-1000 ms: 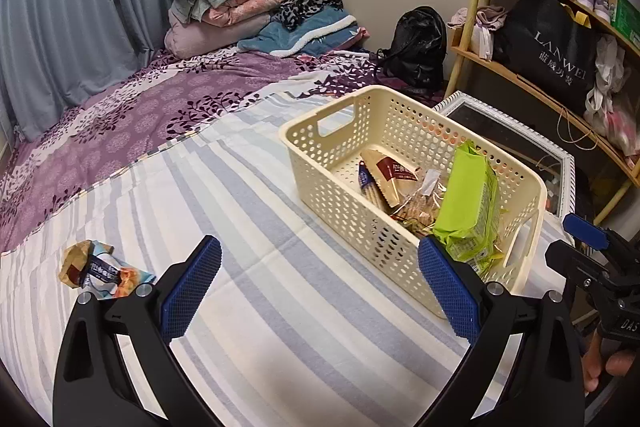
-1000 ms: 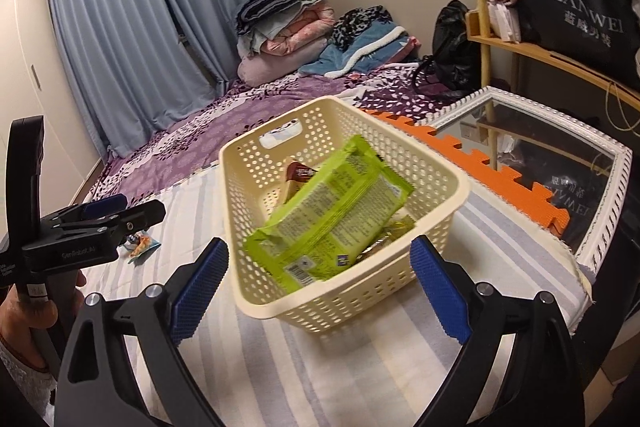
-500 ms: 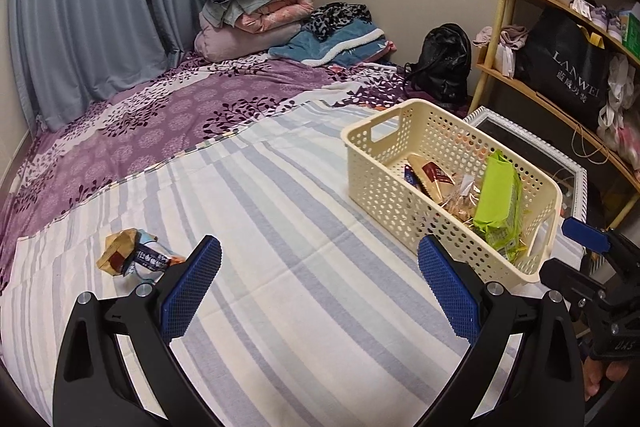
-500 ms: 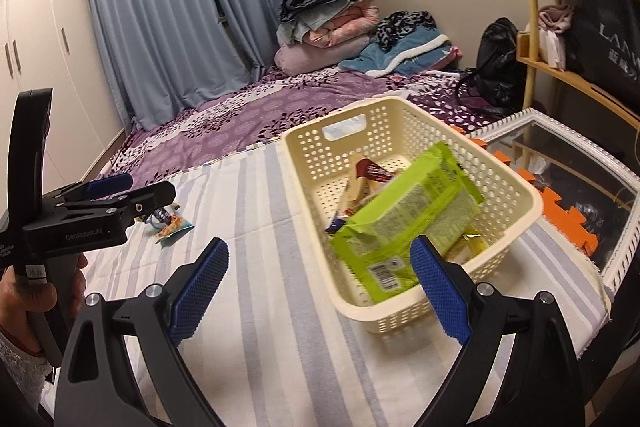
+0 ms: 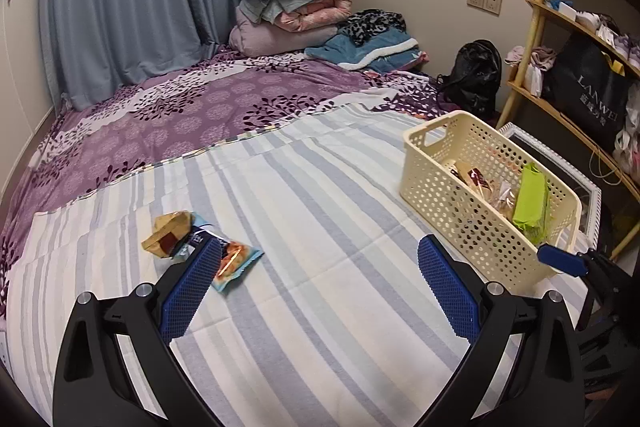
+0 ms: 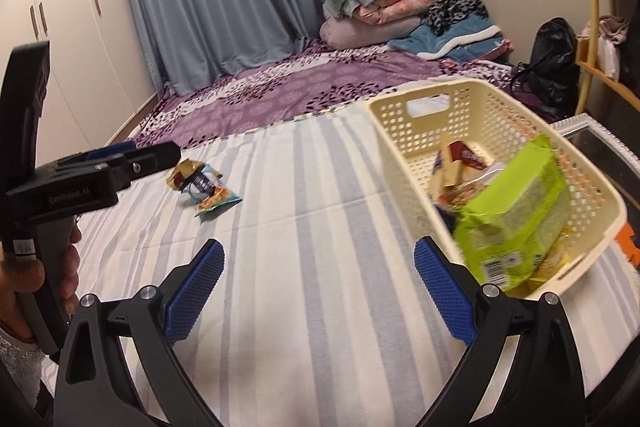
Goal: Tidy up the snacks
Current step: 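Withdraw both tools from the basket toward the blue-and-white snack bag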
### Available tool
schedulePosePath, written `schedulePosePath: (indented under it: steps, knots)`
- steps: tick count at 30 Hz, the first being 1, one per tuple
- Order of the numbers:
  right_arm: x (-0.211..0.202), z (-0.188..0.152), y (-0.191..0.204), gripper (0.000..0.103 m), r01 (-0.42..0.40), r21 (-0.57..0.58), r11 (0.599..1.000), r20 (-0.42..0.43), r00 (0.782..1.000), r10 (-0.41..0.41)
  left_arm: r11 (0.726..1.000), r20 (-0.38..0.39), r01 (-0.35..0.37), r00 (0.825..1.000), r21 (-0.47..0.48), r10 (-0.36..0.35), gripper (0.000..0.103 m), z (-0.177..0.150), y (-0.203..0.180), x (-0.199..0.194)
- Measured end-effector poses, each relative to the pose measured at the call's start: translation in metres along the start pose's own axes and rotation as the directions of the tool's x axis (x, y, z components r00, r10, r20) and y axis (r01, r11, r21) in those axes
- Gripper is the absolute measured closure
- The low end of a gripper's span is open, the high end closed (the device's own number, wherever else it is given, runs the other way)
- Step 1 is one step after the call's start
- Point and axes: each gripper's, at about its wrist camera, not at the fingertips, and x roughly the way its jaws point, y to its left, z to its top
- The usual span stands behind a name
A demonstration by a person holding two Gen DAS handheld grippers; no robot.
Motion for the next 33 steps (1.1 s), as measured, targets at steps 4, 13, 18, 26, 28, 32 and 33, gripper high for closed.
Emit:
schedulePosePath:
  steps: [4,13,18,26,28,32,33]
  knots:
    - [0.017,0.003,0.021,0.008,-0.021,-0.045,0.999,-0.028,0.999,0.020,0.999,-0.002,-0.009,1.000,-0.031,0.009,0.003,-0.004,0.017,-0.001]
    - [0.052,0.008,0.061,0.008,-0.075,-0.114,0.991,-0.079,0.995,0.066,0.996,-0.024,-0.042,0.999,-0.081,0.041,0.003,-0.015,0.051,0.005]
    - [0.068,0.010,0.079,0.008,-0.095,-0.162,0.982,-0.099,0.992,0.080,0.993,-0.033,-0.056,0.998,-0.107,0.053,0.003,-0.019,0.070,0.010]
    - [0.112,0.015,0.104,0.008,-0.124,-0.234,0.964,-0.151,0.984,0.090,0.984,-0.061,-0.102,0.994,-0.145,0.094,0.003,-0.028,0.104,0.022]
    - [0.121,0.017,0.111,0.008,-0.133,-0.249,0.959,-0.160,0.983,0.095,0.980,-0.069,-0.112,0.992,-0.162,0.102,0.003,-0.031,0.114,0.024]
    - [0.137,0.022,0.127,0.008,-0.154,-0.296,0.943,-0.171,0.979,0.107,0.966,-0.084,-0.136,0.989,-0.219,0.120,0.003,-0.038,0.143,0.028]
    - [0.141,0.024,0.131,0.008,-0.160,-0.307,0.938,-0.174,0.979,0.110,0.962,-0.088,-0.143,0.988,-0.234,0.125,0.003,-0.040,0.151,0.028]
